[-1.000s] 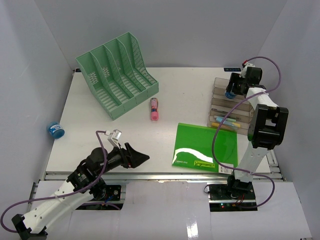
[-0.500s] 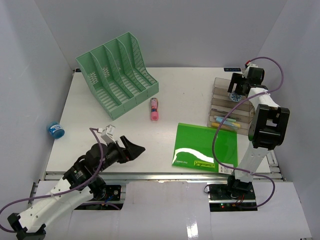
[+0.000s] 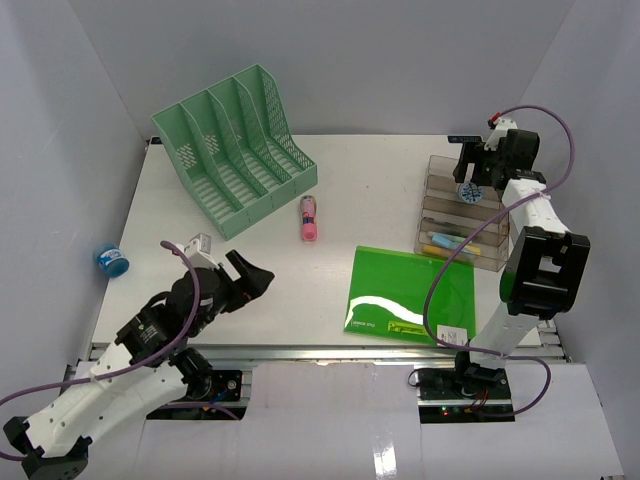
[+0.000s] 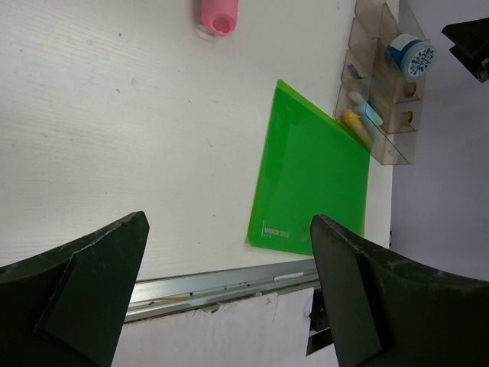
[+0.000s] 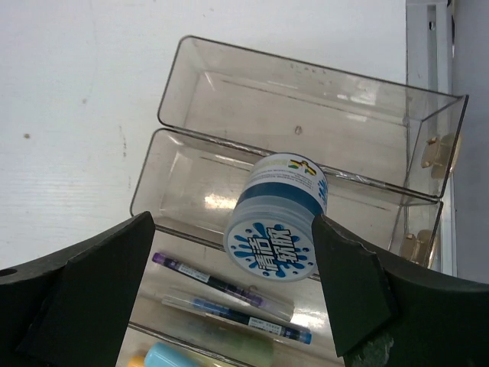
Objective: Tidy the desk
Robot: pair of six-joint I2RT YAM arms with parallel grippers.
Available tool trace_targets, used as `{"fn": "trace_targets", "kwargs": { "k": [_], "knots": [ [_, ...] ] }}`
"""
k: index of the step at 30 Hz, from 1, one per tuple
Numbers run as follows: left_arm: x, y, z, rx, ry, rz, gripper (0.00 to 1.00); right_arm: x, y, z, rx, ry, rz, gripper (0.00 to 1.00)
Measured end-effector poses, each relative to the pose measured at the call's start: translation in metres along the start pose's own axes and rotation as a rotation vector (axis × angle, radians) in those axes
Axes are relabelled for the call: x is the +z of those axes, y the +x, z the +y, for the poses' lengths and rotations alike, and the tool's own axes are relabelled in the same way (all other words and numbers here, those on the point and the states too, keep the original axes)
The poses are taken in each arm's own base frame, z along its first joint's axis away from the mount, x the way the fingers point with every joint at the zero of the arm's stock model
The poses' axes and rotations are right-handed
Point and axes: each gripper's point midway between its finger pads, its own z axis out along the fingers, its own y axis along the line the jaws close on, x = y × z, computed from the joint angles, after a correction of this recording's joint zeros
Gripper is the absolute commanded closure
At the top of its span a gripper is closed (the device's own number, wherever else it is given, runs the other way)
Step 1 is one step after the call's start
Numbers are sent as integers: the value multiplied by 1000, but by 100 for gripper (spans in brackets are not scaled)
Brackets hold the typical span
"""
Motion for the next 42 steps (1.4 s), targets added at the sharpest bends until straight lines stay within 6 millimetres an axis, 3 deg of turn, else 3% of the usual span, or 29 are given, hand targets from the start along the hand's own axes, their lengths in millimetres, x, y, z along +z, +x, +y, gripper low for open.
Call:
{"fn": "trace_targets", "kwargs": {
  "k": [7, 12, 22, 31, 42],
  "knots": [
    [-9, 1, 12, -46, -8, -18, 2, 8, 24, -11, -21, 42, 60, 10],
    [-14, 1, 20, -77, -9, -36, 2, 8, 28, -16, -26, 74, 67, 10],
    [-6, 12, 32, -76, -41, -15, 2, 26, 55, -25, -11, 104, 133, 5],
    [-6, 14, 35, -81, -31, -19, 2, 30, 58, -28, -10, 129, 129, 43],
    [-10, 12, 34, -94, -5, -31, 2, 31, 58, -28, -30, 133, 127, 56]
  ]
}}
